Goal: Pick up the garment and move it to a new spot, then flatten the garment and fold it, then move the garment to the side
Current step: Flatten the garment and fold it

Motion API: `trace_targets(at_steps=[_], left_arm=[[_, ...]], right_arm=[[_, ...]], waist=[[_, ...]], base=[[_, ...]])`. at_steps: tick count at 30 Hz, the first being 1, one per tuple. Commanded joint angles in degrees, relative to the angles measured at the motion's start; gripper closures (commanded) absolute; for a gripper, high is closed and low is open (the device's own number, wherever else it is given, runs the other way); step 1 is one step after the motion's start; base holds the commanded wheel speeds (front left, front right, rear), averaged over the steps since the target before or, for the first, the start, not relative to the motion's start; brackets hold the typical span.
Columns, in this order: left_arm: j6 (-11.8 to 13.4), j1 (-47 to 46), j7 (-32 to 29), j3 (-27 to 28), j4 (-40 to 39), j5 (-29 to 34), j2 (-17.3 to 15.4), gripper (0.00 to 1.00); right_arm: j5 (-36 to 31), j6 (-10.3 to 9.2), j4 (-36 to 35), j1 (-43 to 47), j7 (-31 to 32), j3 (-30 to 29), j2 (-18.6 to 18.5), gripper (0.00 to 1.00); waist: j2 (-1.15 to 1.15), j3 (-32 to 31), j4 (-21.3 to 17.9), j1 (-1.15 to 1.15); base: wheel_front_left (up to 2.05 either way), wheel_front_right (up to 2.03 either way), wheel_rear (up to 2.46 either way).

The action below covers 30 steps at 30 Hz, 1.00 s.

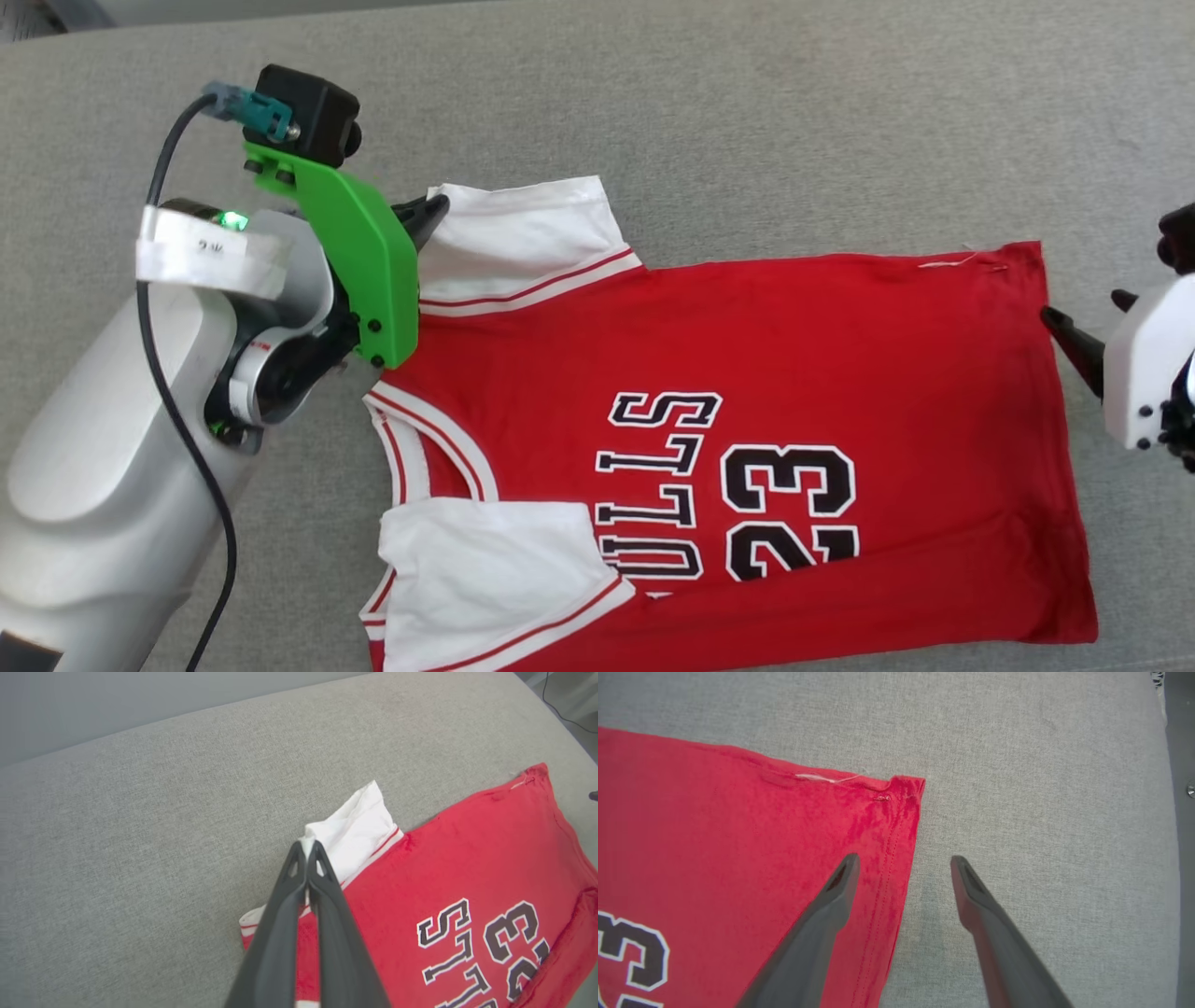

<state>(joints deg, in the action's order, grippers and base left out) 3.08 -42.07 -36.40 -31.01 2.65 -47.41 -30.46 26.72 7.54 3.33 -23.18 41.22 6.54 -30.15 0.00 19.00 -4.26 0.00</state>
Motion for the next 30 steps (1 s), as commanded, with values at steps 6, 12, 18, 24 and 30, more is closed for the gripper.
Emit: trace_targets(at_steps=[6, 12, 18, 24, 30], left_arm=[[3.28, 3.58, -1.28, 0.41, -8.98, 1.09, -2.19, 1.00], [4.61, 4.83, -1.28, 0.06, -13.71, 1.80, -2.52, 1.00], [5.11, 5.50, -0.71, -0.15, -15.68, 2.59, -2.89, 1.00], [5.21, 6.17, -0.15, -0.17, -15.71, 2.57, -3.02, 1.00], [5.47, 7.67, 1.22, 0.15, -13.90, 2.05, -2.80, 1.00]], right_arm=[[0.99, -0.05, 5.89, -7.63, 3.03, 3.83, -3.48, 0.00], [1.52, -0.05, 10.46, -11.42, 2.81, 5.93, -4.57, 0.00], [2.54, -0.05, 13.29, -12.03, 1.69, 9.58, -5.30, 0.00], [4.19, -0.05, 15.70, -11.90, 0.20, 13.13, -5.70, 0.19], [5.55, -0.05, 18.12, -12.17, -4.68, 13.64, -5.06, 1.00]], waist=[[0.00, 3.84, 3.34, 0.00], [0.00, 5.50, 4.96, 0.00], [0.00, 6.59, 5.87, 0.00], [0.00, 6.79, 6.16, 0.00], [0.00, 5.45, 5.86, 0.00]], base=[[0.00, 0.00, 0.00], [0.00, 0.00, 0.00], [0.00, 0.00, 0.00], [0.00, 0.00, 0.00], [0.00, 0.00, 0.00]])
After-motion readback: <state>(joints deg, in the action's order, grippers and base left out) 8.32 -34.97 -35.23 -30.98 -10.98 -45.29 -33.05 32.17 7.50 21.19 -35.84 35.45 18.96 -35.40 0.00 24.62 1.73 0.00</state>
